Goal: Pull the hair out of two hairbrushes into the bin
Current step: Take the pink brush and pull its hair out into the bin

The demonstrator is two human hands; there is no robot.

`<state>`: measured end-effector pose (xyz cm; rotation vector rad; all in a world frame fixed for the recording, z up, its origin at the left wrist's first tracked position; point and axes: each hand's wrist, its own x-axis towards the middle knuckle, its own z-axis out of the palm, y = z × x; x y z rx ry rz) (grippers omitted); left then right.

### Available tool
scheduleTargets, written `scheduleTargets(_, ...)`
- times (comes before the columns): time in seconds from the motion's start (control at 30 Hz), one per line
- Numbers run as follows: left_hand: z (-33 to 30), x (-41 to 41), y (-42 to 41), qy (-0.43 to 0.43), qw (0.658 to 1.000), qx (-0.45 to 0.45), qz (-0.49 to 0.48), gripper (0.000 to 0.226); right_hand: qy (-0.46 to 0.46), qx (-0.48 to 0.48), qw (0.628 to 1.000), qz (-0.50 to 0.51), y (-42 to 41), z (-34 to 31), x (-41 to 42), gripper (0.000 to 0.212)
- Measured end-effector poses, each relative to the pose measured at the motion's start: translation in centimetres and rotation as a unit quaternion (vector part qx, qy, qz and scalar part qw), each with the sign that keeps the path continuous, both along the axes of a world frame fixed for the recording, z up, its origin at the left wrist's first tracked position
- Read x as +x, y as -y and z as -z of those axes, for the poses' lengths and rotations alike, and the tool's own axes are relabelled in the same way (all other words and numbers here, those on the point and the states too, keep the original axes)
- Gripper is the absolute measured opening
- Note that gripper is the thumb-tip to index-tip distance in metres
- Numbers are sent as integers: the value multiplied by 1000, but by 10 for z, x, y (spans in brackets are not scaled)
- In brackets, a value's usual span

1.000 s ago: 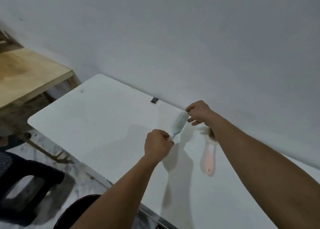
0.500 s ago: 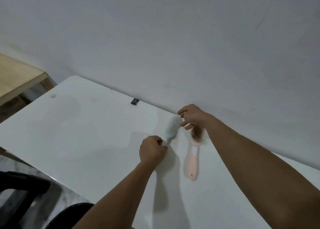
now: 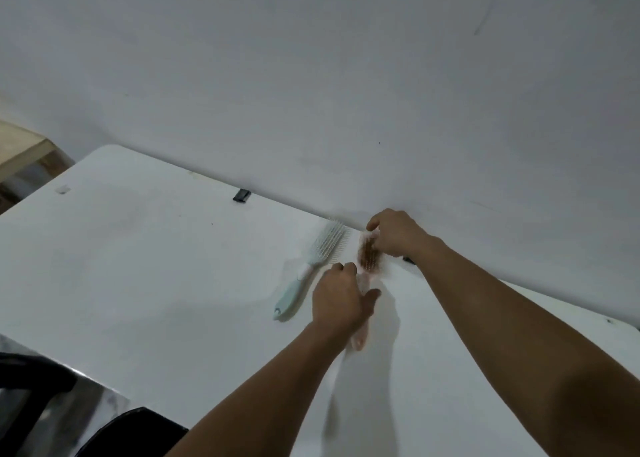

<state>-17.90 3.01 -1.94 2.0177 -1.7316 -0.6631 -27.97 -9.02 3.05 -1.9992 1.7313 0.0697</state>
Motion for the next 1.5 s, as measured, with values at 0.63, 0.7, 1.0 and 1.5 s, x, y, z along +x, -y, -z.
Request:
scheduleTargets(0.63,-26,43,-22,-488,837,219,-116,37,155,99,983,27,-23,-40,25,21)
scheduleTargets(0.7,-35,60,-33,-493,834,192,-155,42,146,97,985,-1,-31,-47,44,18)
scheduleTargets(1.0,-38,150,-118,-403,870,98,-268,51,177,135,973,-60,-102,-68,151,32)
scheduleTargets(1.5,19,288,-302,-327,837,61,-435,45,102,104,965,-216,-257,7,346,17)
